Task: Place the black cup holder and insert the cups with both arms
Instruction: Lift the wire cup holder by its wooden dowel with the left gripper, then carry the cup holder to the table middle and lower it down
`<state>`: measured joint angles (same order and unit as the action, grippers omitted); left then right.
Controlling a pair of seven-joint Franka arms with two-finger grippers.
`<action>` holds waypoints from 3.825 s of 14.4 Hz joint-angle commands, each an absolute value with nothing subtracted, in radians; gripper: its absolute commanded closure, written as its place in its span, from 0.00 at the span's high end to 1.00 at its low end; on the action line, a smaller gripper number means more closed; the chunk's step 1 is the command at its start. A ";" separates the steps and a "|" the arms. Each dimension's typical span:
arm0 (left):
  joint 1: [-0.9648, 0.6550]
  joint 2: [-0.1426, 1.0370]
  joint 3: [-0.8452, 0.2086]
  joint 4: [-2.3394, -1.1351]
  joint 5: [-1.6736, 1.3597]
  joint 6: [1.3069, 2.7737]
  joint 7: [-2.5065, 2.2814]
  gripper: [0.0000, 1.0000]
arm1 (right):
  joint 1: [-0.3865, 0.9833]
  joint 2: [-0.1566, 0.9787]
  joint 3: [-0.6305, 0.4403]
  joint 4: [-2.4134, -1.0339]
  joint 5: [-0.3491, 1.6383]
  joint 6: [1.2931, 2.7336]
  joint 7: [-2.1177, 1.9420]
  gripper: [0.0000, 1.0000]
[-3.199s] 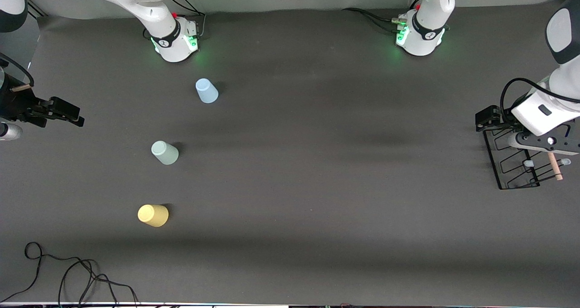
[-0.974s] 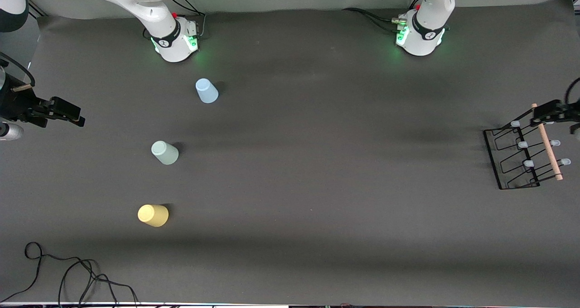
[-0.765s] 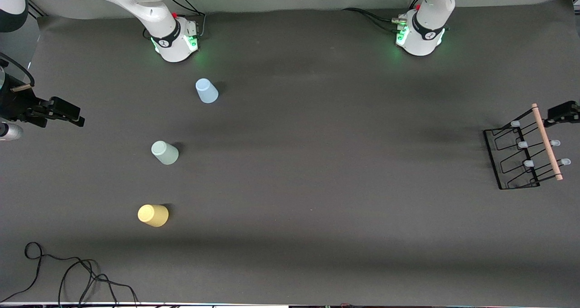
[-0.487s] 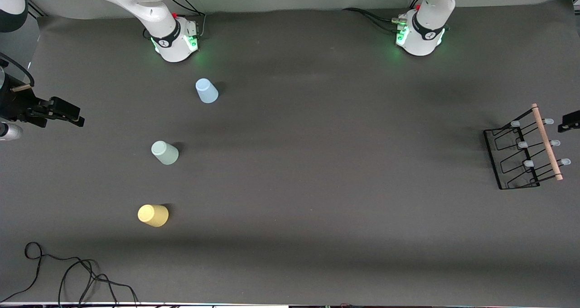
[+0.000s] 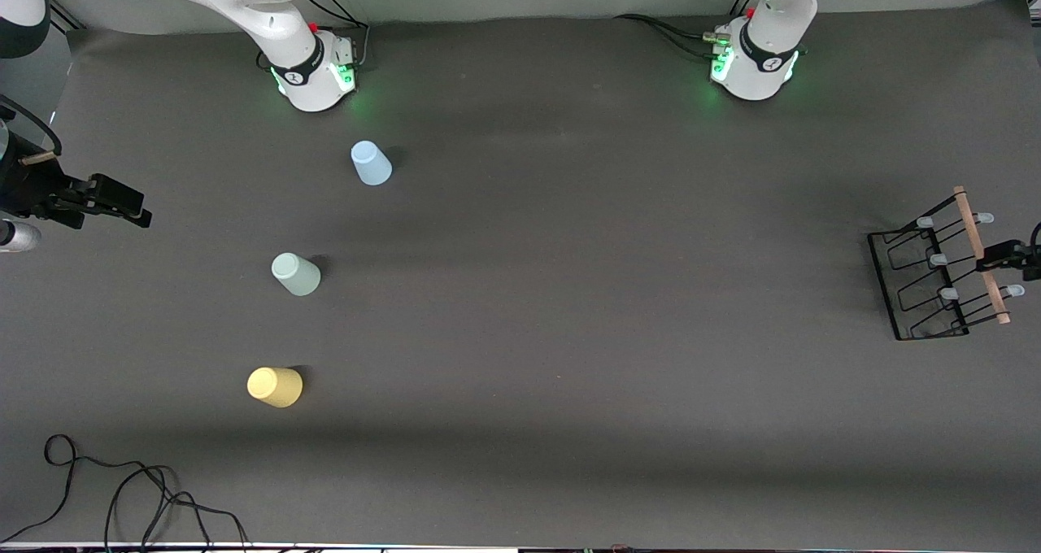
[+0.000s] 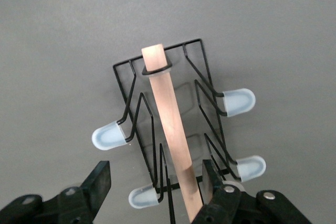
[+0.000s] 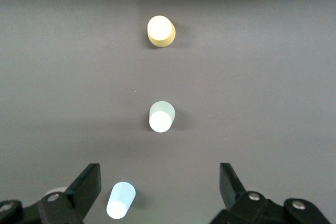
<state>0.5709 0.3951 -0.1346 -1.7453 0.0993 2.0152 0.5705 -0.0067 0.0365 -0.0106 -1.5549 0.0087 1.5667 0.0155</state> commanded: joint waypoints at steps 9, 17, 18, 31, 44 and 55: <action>0.540 0.373 -0.143 -1.770 0.169 1.993 0.419 0.00 | -0.002 0.037 -0.017 -1.551 0.005 1.566 0.003 1.00; 0.479 0.215 -0.164 -1.747 0.153 1.887 0.410 0.00 | -0.002 0.038 -0.017 -1.551 0.005 1.566 0.003 1.00; 0.456 0.195 -0.169 -1.735 0.138 1.855 0.408 0.00 | -0.002 0.038 -0.017 -1.551 0.005 1.566 0.003 1.00; -0.119 0.204 -0.173 -1.554 -0.008 1.707 -0.320 0.00 | 0.002 0.037 -0.015 -1.551 0.005 1.566 0.003 1.00; -0.646 0.719 -0.173 -1.129 -0.015 1.855 -0.880 0.00 | 0.052 -0.313 -0.015 -2.063 0.006 1.741 -0.003 1.00; -0.712 0.743 -0.166 -1.129 -0.031 1.879 -0.871 1.00 | 0.073 -0.106 -0.063 -2.422 0.008 2.365 -0.055 1.00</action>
<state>-0.7090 0.7510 -0.1878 -1.1629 -0.0248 1.9183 -0.8650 0.0455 -0.1810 -0.0573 -2.3801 0.0087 2.2446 -0.0465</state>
